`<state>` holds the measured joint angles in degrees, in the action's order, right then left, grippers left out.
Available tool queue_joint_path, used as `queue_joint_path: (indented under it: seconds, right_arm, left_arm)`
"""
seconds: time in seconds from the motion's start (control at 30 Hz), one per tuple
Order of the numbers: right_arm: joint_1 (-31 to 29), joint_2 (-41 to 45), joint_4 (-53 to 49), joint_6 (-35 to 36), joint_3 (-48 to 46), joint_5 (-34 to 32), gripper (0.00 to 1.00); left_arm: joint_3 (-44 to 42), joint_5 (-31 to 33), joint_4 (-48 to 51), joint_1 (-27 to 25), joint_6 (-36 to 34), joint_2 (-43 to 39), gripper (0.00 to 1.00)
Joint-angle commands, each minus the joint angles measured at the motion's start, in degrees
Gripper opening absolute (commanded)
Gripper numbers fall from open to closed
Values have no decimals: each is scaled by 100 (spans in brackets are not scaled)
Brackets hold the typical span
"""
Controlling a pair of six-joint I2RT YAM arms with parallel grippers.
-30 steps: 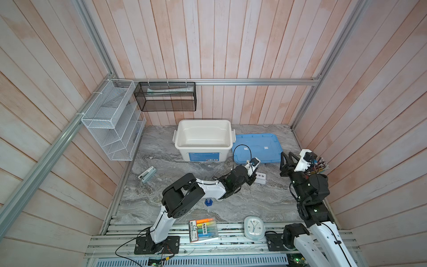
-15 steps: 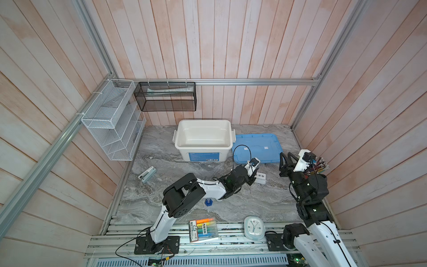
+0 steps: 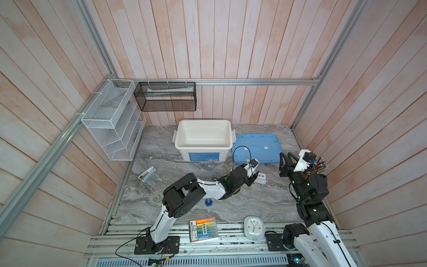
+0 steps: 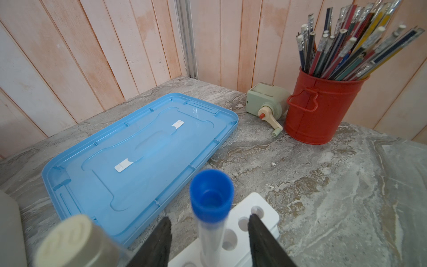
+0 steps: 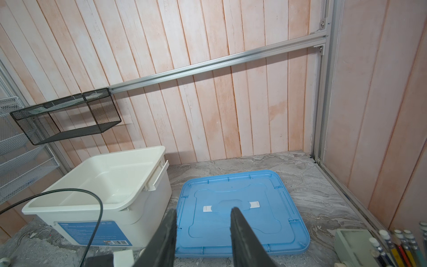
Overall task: Organize the chemistry lab equipment
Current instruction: 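Lower the tube into a white rack hole with the left gripper and release, then raise the left gripper away while the right gripper reaches to the graduated cylinder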
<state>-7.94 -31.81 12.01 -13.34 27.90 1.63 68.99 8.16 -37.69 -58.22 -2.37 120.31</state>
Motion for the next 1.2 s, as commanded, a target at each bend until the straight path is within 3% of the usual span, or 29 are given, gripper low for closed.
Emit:
queue_joint_path:
  seconds: [0.0, 0.6, 0.97, 1.1, 1.17]
  right_arm:
    - [25, 0, 128, -54, 18, 101, 40]
    - [30, 23, 122, -124, 87, 162, 40]
    - [25, -558, -410, 90, 720, 307, 41]
    - [21, -849, -645, 224, 1063, 653, 41]
    - [-7, -1019, -796, 337, 1268, 948, 42]
  left_arm:
    - [-92, 0, 20, -39, -36, -231, 56]
    - [-474, 37, 93, -126, -156, -1190, 56]
    - [-517, 126, 365, -122, -636, -2540, 56]
    - [-757, 167, 490, 127, -474, -3223, 56]
    - [-989, 103, 618, 504, -182, -3661, 56]
